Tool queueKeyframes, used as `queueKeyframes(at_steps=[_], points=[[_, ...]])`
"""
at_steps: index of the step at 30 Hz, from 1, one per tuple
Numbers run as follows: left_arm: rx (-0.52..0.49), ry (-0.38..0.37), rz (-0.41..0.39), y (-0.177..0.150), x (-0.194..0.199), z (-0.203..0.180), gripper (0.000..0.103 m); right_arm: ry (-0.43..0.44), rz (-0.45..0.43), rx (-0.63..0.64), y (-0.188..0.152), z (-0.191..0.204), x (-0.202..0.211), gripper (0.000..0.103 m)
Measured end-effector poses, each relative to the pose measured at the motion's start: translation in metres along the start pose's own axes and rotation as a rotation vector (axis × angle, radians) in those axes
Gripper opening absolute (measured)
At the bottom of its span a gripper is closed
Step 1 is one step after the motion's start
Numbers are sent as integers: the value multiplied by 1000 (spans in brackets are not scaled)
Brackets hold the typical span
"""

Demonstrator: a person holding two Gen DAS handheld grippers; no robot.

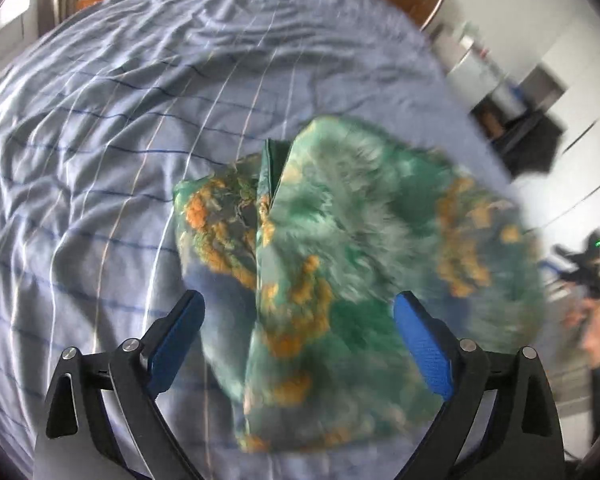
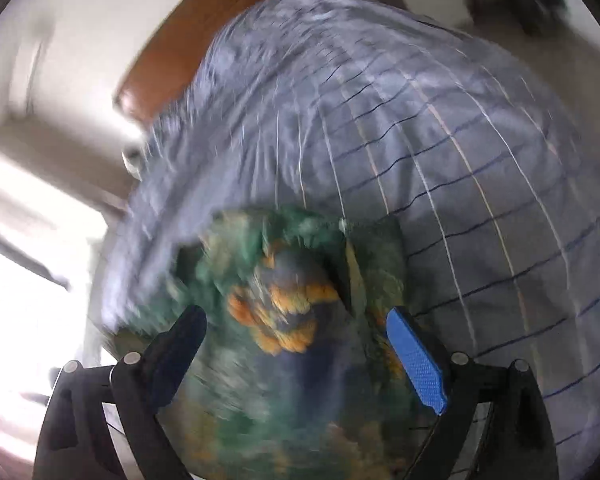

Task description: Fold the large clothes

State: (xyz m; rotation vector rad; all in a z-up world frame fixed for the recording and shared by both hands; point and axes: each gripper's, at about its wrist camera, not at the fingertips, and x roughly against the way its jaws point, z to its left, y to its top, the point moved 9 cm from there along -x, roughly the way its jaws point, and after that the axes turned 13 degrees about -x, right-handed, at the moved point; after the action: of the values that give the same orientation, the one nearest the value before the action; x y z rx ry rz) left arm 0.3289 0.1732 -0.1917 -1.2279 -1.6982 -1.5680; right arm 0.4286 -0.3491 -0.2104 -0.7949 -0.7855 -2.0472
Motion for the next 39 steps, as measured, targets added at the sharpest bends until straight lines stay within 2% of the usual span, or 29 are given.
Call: queueKeyframes(at_steps=[2,3,4,5,6,8,9,11,12,15,17,20,22,24,28,32,39], points=[[-19,32,19,10,-21,-5,90,-85,-14,118,-6,11,-14,94],[-29,44,33,16,-32,-10,79,-103,-19,149,-7,15,-21,94],[-33,52,50,17,-38,-13,58,-120,-16,176,-9,20,-28,94],[-36,91,79,17,-45,-13,38,-141,-11,205,-12,23,-36,91],[-39,146,101,17,-47,-9,13,-177,-12,239,-14,25,-40,63],[-32,163,84,20,-41,-11,10,-340,-45,350,-17,23,-42,11],[-28,173,70,21,-34,-10,8,-382,-66,387,-18,24,-39,11],[-12,198,22,28,-15,-5,8,-406,-125,436,-16,33,-22,9],[-6,209,-8,35,-6,-2,7,-413,-159,451,-12,38,-14,5],[6,235,-118,65,25,-1,7,-412,-303,496,11,66,17,4],[-19,304,-206,89,44,-2,7,-387,-373,499,28,86,33,4],[-27,383,-279,116,40,3,7,-381,-472,488,62,114,39,4],[-43,455,-268,122,13,15,7,-392,-502,495,77,122,29,4],[-32,483,-197,110,-32,30,8,-438,-501,523,84,121,3,4],[-5,481,-128,73,-87,47,9,-540,-404,523,78,79,-65,4],[-17,480,-168,63,-105,49,11,-559,-337,485,63,35,-112,4],[-8,474,-217,57,-108,49,13,-572,-358,465,57,22,-144,4]])
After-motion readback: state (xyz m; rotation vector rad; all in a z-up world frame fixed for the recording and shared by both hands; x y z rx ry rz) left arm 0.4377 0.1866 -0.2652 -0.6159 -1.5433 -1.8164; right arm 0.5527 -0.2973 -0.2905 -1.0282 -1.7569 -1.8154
